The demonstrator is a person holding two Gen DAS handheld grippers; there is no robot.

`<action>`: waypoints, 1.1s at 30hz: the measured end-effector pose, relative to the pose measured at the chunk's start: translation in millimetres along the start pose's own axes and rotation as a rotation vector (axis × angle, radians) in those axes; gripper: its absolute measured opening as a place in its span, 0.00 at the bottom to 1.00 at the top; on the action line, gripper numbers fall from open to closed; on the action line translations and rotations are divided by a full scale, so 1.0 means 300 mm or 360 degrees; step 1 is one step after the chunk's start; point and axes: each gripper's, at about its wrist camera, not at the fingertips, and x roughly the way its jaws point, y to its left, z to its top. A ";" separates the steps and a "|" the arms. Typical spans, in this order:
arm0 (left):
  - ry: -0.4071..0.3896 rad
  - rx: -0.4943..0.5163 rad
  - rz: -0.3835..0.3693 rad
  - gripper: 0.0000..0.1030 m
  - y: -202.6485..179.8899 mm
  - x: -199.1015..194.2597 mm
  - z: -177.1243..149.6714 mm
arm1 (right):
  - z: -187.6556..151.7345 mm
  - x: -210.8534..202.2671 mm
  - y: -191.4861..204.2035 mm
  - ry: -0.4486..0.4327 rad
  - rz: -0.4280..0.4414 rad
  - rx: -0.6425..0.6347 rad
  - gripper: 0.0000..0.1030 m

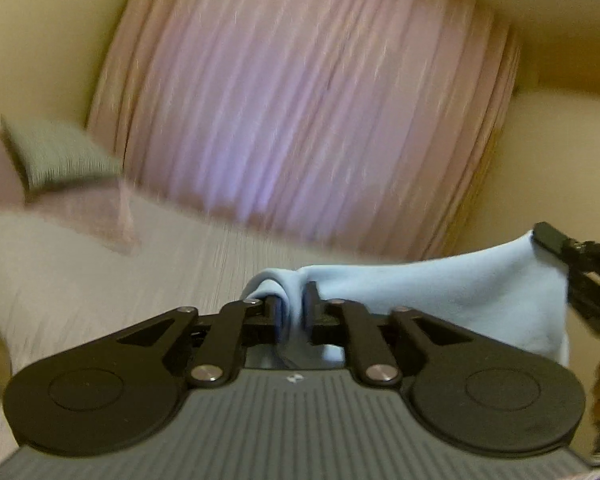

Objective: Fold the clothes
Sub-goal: 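Lift the sweatshirt with both grippers and drop it back on the bed, then move both tools over the bunched sweatshirt toward its hem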

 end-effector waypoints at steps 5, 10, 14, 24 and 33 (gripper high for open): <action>0.0425 0.0075 0.0284 0.17 -0.104 0.140 -0.217 | -0.223 0.003 -0.202 0.0364 -0.0299 0.0111 0.99; 0.0716 0.0165 0.0424 0.24 -0.135 0.125 -0.486 | -0.388 -0.095 -0.373 0.0566 -0.0510 0.0185 0.99; 0.0904 0.0186 0.0375 0.26 -0.195 0.047 -0.630 | -0.488 -0.144 -0.419 0.0701 -0.0640 0.0136 0.99; 0.0953 0.0587 0.0272 0.40 -0.292 0.015 -0.673 | -0.654 -0.086 -0.266 0.0850 -0.0786 0.0158 0.99; 0.1015 0.0743 0.0206 0.42 -0.190 -0.017 -0.662 | -0.767 -0.115 -0.121 0.0810 -0.0918 0.0322 0.99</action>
